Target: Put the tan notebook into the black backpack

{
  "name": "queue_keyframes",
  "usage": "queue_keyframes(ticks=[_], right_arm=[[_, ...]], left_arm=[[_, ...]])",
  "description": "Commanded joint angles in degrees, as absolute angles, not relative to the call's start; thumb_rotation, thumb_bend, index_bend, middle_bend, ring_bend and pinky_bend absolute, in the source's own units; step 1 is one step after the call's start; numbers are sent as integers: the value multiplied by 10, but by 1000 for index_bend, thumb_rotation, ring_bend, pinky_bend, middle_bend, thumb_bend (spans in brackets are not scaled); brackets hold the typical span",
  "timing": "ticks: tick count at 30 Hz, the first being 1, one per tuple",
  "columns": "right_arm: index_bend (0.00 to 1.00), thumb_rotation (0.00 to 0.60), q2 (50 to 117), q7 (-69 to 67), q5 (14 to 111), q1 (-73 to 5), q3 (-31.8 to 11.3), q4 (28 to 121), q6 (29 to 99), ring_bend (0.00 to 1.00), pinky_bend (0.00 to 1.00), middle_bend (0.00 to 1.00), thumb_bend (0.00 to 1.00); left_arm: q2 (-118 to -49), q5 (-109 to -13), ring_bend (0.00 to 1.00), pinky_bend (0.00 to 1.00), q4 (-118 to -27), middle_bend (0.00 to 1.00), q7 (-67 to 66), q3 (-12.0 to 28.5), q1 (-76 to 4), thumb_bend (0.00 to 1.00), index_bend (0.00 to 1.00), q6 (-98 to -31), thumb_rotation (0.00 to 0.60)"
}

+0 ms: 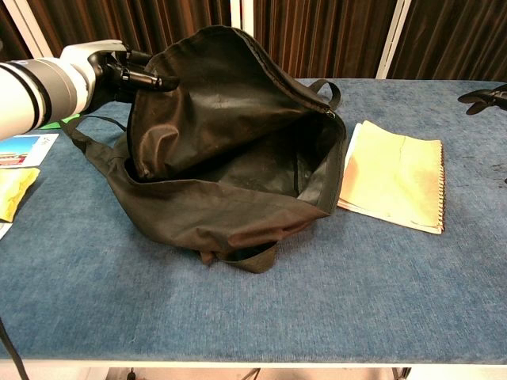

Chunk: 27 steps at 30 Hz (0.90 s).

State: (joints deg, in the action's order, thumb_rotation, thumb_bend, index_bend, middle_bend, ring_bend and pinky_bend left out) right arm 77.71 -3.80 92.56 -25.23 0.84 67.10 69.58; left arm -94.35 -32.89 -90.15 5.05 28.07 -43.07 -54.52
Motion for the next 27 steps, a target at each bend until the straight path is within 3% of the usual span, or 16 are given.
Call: queue_keyframes(ticks=[1, 7, 15, 27], right_arm=[[0, 600, 782, -37, 932, -253, 10, 664, 700, 43, 156, 186, 155], [50, 600, 801, -46, 952, -273, 15, 636, 685, 44, 156, 207, 173], [182, 600, 875, -55, 991, -320, 29, 513, 654, 49, 168, 250, 176], [213, 600, 959, -123, 1019, -351, 53, 364, 659, 52, 186, 253, 176]], left_arm=[[-940, -320, 472, 372, -897, 596, 52, 285, -433, 478, 629, -538, 600], [-935, -307, 472, 372, -893, 595, 53, 287, -435, 477, 629, -535, 600], [-930, -287, 472, 370, -885, 591, 56, 287, -434, 478, 629, -530, 600], [-927, -276, 472, 369, -865, 586, 65, 284, -429, 478, 629, -518, 600]])
